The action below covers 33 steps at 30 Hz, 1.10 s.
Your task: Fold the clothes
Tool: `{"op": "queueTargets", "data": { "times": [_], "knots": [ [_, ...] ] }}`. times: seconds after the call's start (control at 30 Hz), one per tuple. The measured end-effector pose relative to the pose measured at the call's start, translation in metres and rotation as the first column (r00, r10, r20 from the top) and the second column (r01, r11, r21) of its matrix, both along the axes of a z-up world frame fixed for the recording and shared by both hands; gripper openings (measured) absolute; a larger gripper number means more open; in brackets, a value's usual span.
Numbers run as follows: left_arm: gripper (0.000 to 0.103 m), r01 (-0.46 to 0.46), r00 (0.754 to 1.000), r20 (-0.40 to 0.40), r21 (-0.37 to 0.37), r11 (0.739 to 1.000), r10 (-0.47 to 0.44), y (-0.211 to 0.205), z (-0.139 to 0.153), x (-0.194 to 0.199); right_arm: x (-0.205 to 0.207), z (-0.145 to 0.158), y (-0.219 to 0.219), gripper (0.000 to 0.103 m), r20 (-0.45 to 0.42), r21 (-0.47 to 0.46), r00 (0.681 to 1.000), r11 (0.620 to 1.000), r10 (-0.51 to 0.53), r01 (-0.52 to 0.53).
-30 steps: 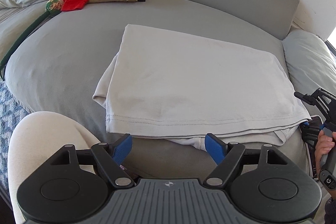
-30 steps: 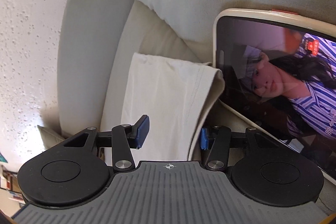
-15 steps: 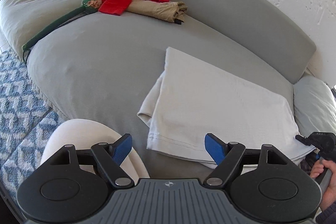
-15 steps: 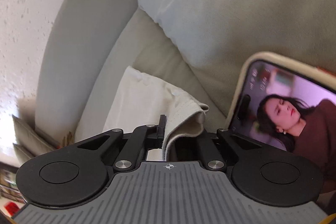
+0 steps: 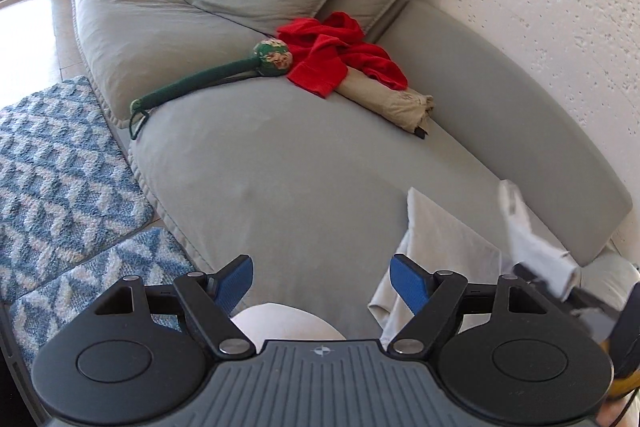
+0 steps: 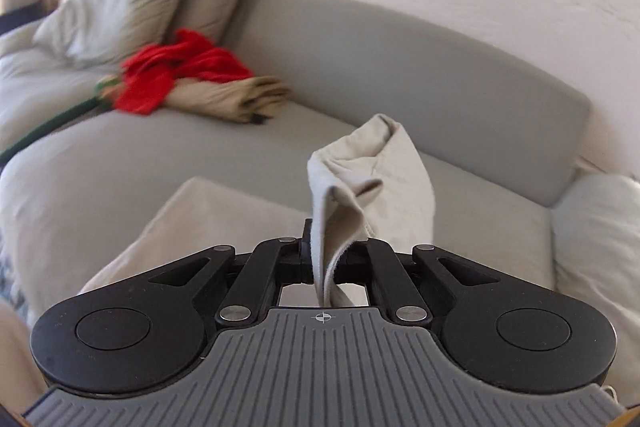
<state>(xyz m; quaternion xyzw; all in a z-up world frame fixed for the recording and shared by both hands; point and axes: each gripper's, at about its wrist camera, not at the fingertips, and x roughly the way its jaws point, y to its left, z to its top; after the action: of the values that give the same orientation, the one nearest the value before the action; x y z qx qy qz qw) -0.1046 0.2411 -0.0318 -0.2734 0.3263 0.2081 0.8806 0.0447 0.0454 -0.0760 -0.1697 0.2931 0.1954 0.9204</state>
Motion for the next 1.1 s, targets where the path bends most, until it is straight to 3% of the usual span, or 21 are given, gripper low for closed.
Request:
{"op": "queueTargets", "data": {
  "times": [0.1, 0.2, 0.37, 0.5, 0.87, 0.93, 0.97, 1.1],
  "knots": [
    [0.076, -0.022, 1.000, -0.008, -0.019, 1.000, 0.022, 0.008, -0.005, -0.005, -0.024, -0.026, 0.047, 0.004, -0.073, -0.105, 0.987, 0.983, 0.145, -0.153],
    [0.076, -0.026, 1.000, -0.009, -0.034, 0.999, 0.026, 0.013, -0.009, -0.010, -0.041, -0.037, 0.064, 0.005, -0.083, -0.159, 0.985, 0.974, 0.150, -0.162],
    [0.076, -0.025, 1.000, -0.011, -0.060, 0.998, 0.025, 0.017, -0.014, -0.011, -0.028, -0.008, 0.046, 0.005, -0.184, 0.042, 0.982, 0.999, 0.031, -0.024],
    [0.076, -0.013, 1.000, -0.008, -0.060, 0.998, 0.012, 0.017, -0.015, -0.012, -0.030, 0.010, 0.044, 0.005, -0.188, 0.145, 0.982, 0.989, 0.019, 0.008],
    [0.076, -0.026, 0.999, -0.028, -0.049, 0.998, 0.024, 0.016, -0.016, -0.017, -0.051, 0.001, 0.068, 0.005, -0.136, 0.070, 0.981, 0.989, 0.139, -0.130],
    [0.076, -0.021, 0.999, -0.034, -0.038, 0.999, 0.020, 0.013, -0.015, -0.016, -0.054, -0.003, 0.071, 0.006, -0.144, 0.038, 0.968, 0.978, 0.206, -0.203],
    [0.076, -0.018, 0.999, -0.036, -0.034, 0.999, 0.017, 0.012, -0.014, -0.016, -0.054, -0.004, 0.072, 0.014, -0.177, 0.040, 0.953, 0.969, 0.248, -0.245],
    [0.076, 0.000, 0.999, -0.045, -0.013, 1.000, 0.000, 0.004, -0.012, -0.013, -0.055, 0.004, 0.048, 0.047, -0.379, 0.225, 0.831, 0.911, 0.407, -0.344]
  ]
}}
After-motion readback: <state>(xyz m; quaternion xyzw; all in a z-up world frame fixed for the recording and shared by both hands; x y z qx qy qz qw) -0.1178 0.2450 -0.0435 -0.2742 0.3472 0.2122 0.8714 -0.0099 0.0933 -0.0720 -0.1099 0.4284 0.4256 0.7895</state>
